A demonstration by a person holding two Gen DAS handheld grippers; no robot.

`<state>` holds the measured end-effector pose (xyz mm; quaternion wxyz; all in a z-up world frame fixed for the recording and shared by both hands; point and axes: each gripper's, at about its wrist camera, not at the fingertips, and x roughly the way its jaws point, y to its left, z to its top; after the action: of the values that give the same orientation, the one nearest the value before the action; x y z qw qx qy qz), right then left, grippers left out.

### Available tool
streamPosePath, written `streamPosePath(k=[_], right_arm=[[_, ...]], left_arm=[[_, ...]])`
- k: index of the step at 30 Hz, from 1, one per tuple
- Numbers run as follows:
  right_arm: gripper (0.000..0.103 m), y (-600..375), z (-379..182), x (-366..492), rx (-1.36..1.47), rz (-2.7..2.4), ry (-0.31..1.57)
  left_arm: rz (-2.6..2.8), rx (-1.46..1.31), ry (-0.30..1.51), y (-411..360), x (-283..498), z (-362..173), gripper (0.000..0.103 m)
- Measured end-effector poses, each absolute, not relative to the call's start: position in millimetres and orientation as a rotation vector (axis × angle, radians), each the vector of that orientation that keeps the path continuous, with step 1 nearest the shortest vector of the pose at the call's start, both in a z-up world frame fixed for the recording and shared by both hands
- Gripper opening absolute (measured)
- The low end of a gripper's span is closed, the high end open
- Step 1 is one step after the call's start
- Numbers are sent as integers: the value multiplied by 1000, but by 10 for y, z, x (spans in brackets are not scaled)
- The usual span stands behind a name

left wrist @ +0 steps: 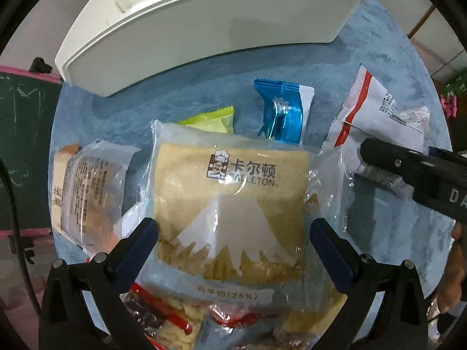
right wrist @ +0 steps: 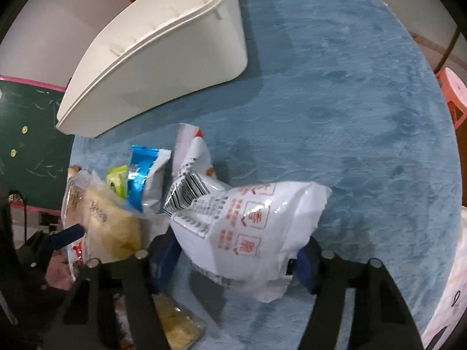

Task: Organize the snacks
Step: 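Grasp the Fuji bread bag with the left tool while the right tool grasps the white snack bag, then carry both bags into the white bin and open both tools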

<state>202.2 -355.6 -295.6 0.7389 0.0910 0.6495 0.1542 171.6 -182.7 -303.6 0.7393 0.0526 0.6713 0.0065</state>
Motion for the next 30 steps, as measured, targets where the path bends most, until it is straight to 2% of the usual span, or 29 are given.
streamPosePath(k=[12, 14, 17, 19, 24, 25, 30], right_arm=[[64, -3458, -2956, 1991, 180, 324, 1438], [61, -3439, -2947, 1986, 177, 323, 1437], [58, -3387, -2937, 1973, 172, 326, 1435], [57, -3369, -2920, 1963, 162, 329, 1430], [53, -3314, -2885, 1940, 138, 324, 1413], [51, -3302, -2871, 1936, 131, 326, 1407], [49, -3256, -2741, 1908, 100, 332, 1359]], left_arm=[[35, 221, 1456, -2136, 1744, -3006, 103], [35, 193, 1474, -2160, 1795, -2996, 103], [14, 162, 1469, -2173, 1833, -2918, 94], [-33, 159, 1436, -2224, 1814, -2822, 75], [-110, 139, 1404, -2380, 1789, -2579, 45], [-115, 121, 1401, -2390, 1791, -2534, 30], [-127, 16, 1400, -2228, 1893, -2362, 24]])
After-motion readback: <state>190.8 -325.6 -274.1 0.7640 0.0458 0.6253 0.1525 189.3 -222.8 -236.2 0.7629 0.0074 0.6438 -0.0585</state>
